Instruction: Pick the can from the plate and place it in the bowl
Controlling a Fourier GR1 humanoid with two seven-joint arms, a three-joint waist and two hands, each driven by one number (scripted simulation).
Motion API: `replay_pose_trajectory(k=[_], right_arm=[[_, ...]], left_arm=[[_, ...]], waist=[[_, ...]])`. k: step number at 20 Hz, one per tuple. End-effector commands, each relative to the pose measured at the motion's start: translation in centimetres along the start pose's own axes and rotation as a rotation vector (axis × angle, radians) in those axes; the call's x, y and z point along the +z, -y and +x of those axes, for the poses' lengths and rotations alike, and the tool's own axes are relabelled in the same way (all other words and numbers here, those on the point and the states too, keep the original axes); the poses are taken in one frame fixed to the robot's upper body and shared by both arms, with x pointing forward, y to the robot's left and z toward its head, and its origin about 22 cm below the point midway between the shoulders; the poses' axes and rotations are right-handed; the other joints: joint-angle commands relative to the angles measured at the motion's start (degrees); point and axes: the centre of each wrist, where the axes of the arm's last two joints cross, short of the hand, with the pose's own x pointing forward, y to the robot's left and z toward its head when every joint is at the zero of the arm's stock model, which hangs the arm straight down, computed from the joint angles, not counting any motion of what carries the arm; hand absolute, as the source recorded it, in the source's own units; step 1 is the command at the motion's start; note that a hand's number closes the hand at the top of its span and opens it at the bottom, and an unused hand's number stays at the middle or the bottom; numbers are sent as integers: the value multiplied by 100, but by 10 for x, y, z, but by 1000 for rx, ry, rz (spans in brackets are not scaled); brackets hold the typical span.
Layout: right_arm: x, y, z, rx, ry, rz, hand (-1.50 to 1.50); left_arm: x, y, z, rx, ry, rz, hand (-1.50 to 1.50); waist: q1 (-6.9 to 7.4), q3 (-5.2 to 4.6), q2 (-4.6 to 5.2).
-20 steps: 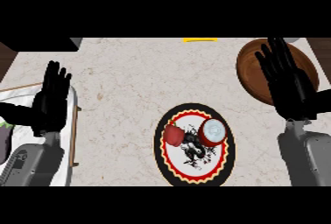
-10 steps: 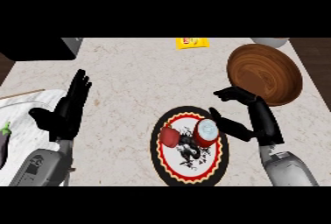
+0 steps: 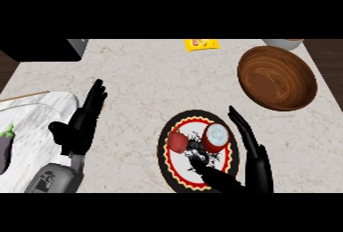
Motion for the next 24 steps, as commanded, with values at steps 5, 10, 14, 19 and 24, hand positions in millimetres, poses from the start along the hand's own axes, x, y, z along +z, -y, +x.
replay_pose_trajectory(k=[5, 10, 14, 19, 24], right_arm=[[-8, 22, 50, 246, -134, -61, -150], [-33, 18, 74, 255, -286, 60, -150], [-38, 28, 70, 337, -419, 169, -150], [-48, 17, 59, 361, -542, 257, -150], [-34, 12, 44, 370, -576, 295, -150]], left_arm=[[8, 12, -7, -21, -6, -23, 0], [10, 2, -1, -9, 0, -45, 0], [5, 9, 1, 6, -3, -15, 0], [10, 5, 2, 11, -3, -24, 0], [-5, 8, 11, -9, -5, -21, 0]], waist=[[24, -15, 16], [110, -9, 33], [95, -5, 35], [101, -1, 37], [71, 1, 34]])
